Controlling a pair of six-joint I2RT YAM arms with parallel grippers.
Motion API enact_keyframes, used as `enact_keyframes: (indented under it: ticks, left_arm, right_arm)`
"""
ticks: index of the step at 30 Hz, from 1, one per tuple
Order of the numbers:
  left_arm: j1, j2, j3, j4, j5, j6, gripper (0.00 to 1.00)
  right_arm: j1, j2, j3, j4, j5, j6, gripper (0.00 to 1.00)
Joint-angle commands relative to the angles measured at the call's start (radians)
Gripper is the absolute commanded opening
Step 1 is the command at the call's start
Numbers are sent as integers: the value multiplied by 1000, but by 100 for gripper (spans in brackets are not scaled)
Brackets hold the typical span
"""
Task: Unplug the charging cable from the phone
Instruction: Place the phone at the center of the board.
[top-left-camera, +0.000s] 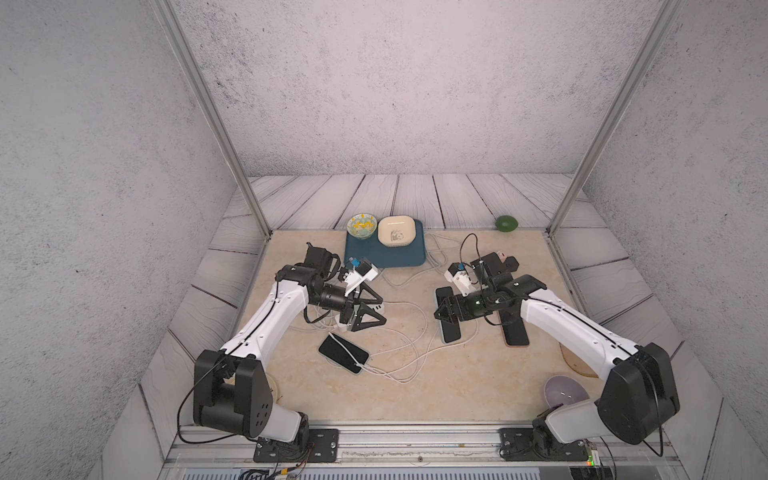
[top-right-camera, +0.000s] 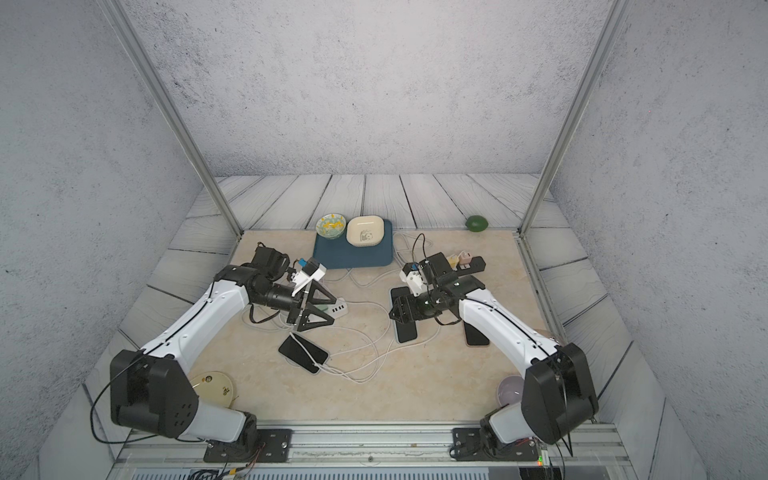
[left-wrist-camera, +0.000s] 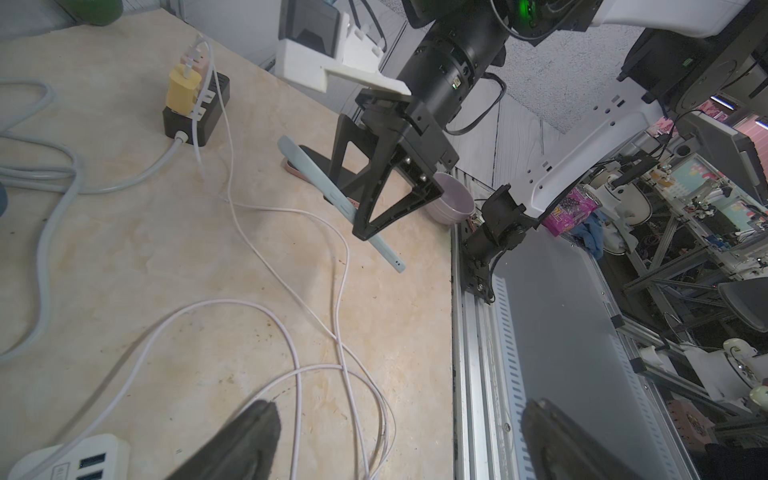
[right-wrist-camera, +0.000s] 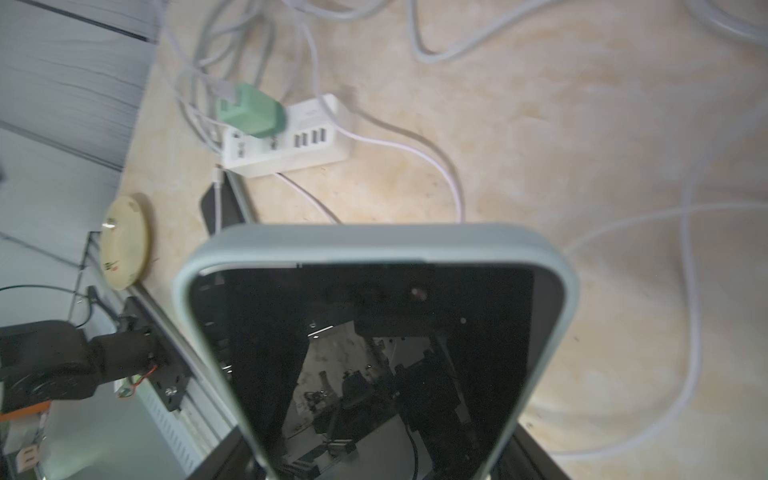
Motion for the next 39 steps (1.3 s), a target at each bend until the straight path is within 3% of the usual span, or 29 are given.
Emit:
enact_keyframes:
  ticks: [1, 8, 16, 39]
  left_arm:
    - [10, -19, 3, 3, 5, -9, 98]
    - [10, -15, 7, 7, 2, -18, 98]
    - [10, -18, 9, 8, -4, -23, 98]
    - [18, -27, 10, 1, -12, -22, 98]
  right_arm:
    - [-31, 2, 13, -104, 114, 2, 35]
    - [-106, 61, 31, -193, 358, 37, 35]
    - [-135, 177, 72, -237, 485, 33, 35]
    - [-151, 410, 70, -174, 447, 17, 43]
